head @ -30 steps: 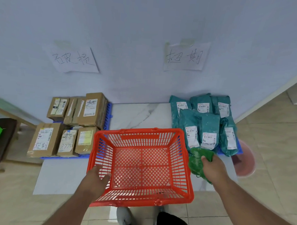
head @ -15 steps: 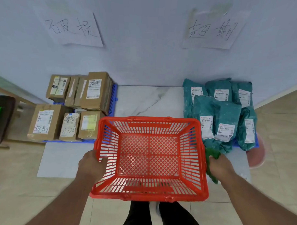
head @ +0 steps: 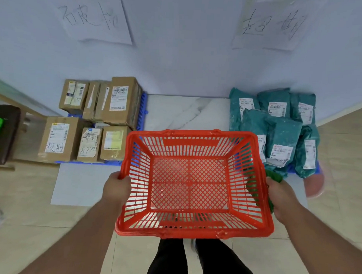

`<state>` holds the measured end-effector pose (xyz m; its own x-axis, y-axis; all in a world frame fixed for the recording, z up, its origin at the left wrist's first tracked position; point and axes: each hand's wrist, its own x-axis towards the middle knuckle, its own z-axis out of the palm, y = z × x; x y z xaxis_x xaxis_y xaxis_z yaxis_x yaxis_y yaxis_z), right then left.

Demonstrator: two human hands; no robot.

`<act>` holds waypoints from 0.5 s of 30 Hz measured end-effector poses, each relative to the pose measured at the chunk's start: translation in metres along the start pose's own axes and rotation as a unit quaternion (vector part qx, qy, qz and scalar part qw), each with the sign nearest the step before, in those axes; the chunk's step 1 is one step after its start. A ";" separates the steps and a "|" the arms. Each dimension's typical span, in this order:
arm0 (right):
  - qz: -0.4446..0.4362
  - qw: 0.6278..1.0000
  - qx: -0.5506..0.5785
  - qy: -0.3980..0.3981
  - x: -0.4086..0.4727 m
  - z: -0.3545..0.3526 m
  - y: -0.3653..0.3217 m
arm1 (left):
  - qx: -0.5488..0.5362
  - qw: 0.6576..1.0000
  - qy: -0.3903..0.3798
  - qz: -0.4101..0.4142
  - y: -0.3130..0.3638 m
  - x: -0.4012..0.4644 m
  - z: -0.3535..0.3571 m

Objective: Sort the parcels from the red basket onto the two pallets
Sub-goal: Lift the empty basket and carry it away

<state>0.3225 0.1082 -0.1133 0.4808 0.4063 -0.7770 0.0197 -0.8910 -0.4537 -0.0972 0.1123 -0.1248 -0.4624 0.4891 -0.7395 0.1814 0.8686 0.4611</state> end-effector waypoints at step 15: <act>-0.192 0.977 0.068 -0.062 -0.112 -0.038 -0.115 | -0.194 0.969 0.136 0.066 0.021 -0.130 -0.103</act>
<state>0.2994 0.1572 0.0424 0.3514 0.7336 -0.5817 0.0567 -0.6369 -0.7689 -0.1225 0.0591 0.0314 -0.6792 0.5094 -0.5283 -0.0613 0.6780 0.7325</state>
